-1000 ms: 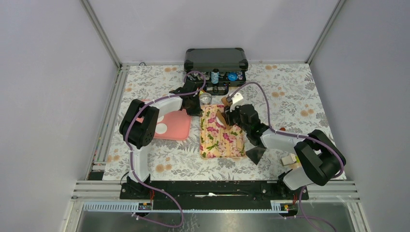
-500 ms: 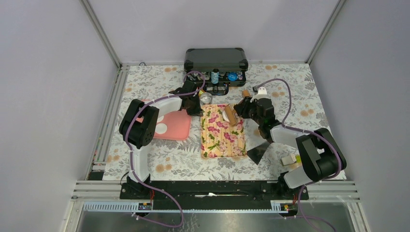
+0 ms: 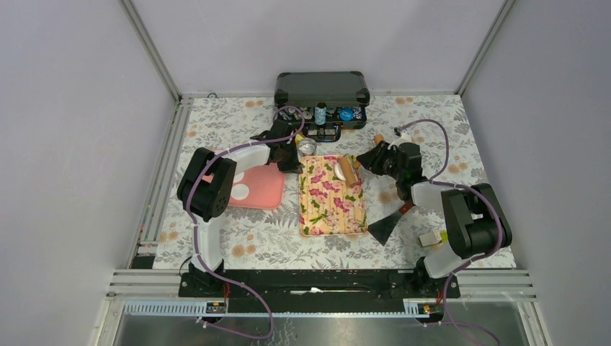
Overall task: Roll out the dumpling wrappers from the dough
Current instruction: Flatten out the dough on the work surface.
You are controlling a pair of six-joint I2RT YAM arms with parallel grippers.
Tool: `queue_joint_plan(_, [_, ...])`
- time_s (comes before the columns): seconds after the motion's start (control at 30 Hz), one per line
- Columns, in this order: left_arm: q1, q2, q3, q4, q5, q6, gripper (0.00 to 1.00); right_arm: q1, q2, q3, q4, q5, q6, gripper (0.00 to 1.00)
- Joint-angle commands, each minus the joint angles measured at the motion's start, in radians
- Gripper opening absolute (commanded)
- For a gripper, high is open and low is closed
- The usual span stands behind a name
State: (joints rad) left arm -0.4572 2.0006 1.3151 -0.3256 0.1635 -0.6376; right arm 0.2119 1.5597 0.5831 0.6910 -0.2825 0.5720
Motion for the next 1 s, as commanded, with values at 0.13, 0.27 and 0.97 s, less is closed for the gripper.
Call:
queue_joint_plan(0.13, [0.012, 0.041, -0.025, -0.059, -0.025, 0.029, 0.00, 0.009, 0.090, 0.069, -0.100, -0.304, -0.001, 0.00])
queue_joint_plan(0.27, [0.004, 0.043, -0.022, -0.058, -0.029, 0.033, 0.00, 0.060, 0.021, 0.089, -0.063, -0.267, 0.045, 0.00])
queue_joint_plan(0.97, [-0.020, 0.053, 0.006, -0.064, 0.014, 0.064, 0.00, 0.047, -0.051, 0.385, -0.383, -0.537, -1.013, 0.00])
